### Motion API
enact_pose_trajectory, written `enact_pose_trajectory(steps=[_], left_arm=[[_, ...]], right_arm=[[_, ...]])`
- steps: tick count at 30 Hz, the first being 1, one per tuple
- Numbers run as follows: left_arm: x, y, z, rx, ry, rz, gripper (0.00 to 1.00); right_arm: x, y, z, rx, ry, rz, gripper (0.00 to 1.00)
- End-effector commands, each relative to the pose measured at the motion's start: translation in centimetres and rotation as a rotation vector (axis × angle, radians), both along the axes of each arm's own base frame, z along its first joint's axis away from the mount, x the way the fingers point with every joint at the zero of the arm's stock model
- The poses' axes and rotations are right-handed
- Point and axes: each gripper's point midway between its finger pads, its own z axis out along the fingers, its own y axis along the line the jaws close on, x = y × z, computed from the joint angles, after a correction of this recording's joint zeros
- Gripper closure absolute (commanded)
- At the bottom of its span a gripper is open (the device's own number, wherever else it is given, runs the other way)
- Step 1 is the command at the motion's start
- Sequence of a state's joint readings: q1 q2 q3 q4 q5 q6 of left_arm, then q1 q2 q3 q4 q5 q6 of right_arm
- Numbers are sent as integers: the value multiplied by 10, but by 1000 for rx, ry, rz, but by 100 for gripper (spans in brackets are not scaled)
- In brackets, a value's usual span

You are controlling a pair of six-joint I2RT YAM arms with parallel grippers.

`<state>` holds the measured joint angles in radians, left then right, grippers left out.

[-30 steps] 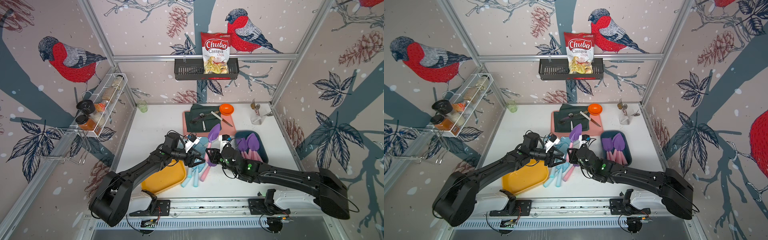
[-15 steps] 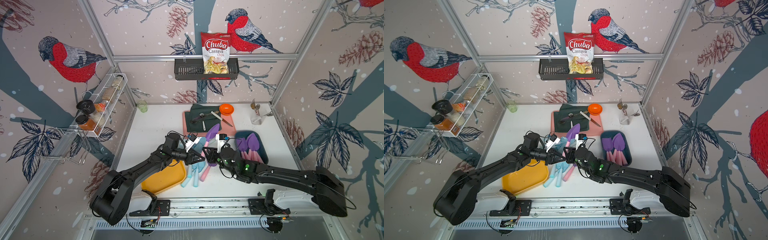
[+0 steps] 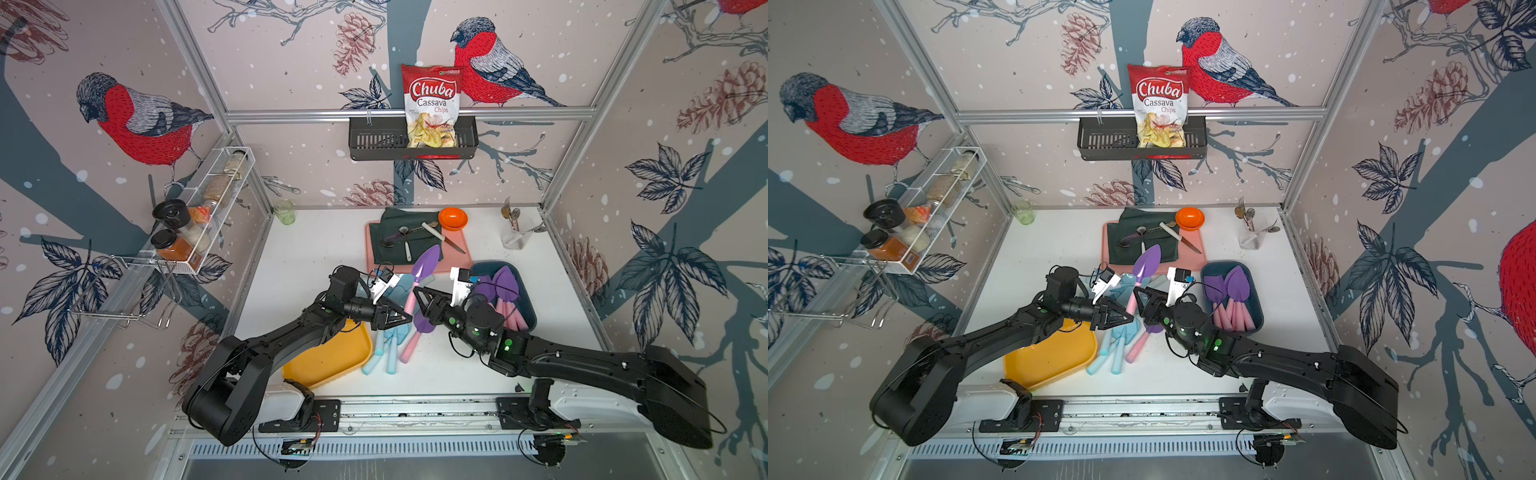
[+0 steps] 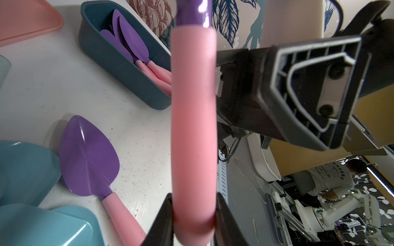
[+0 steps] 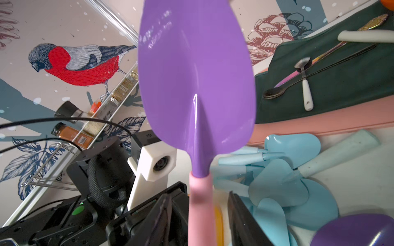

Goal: Sort the small shovels by color and place them into the storage box
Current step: Pick up the shovel from the center of the board.

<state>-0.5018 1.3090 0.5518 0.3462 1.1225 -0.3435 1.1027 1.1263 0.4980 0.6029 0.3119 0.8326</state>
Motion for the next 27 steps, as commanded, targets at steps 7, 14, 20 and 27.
enact_pose_trajectory(steps=[7, 14, 20, 27], left_arm=[[-4, -3, 16, -68, -28, -45, 100], [-4, -3, 16, -67, -30, -45, 100], [2, -3, 10, -27, -40, -15, 86], [16, 0, 0, 74, -121, 42, 31]], right_arm=[[2, 10, 17, 68, -41, 59, 52], [6, 16, 18, 73, -41, 80, 80], [14, 15, 16, -46, -32, 77, 94], [38, -25, -17, -327, 132, 41, 96]])
